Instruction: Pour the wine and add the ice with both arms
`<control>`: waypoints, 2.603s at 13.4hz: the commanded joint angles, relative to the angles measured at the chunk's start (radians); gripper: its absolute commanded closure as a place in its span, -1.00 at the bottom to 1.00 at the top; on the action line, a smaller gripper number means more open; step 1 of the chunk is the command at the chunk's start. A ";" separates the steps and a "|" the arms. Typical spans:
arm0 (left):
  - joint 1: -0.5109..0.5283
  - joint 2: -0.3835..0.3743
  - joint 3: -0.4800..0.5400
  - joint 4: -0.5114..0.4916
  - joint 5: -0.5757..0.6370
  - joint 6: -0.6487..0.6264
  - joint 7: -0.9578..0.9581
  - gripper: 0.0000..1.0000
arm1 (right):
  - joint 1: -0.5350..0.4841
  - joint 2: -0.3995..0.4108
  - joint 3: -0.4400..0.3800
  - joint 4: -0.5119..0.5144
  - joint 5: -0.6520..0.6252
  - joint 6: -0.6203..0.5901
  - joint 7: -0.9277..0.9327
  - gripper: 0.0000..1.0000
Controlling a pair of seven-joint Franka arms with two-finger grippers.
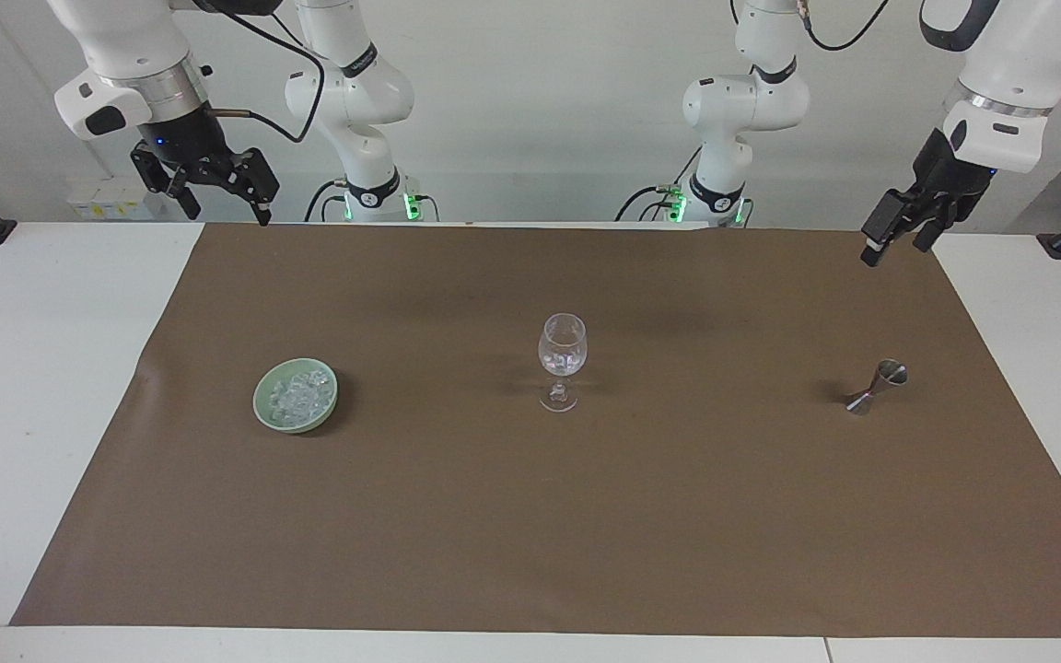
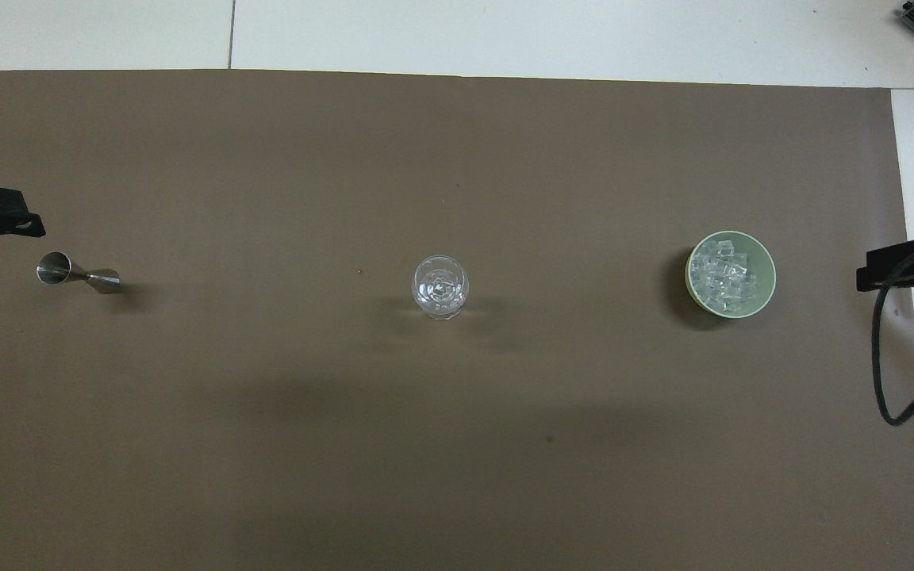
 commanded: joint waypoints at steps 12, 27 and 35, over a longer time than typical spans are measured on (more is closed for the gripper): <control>-0.018 0.021 0.022 0.019 0.010 -0.053 0.111 -1.00 | 0.007 -0.023 -0.009 -0.024 0.018 -0.004 -0.019 -1.00; -0.016 0.019 0.046 0.018 0.018 -0.130 0.281 -1.00 | 0.007 -0.023 -0.009 -0.024 0.018 -0.004 -0.019 -1.00; -0.018 0.017 0.045 0.016 0.018 -0.131 0.281 -1.00 | 0.007 -0.023 -0.009 -0.024 0.018 -0.004 -0.019 -1.00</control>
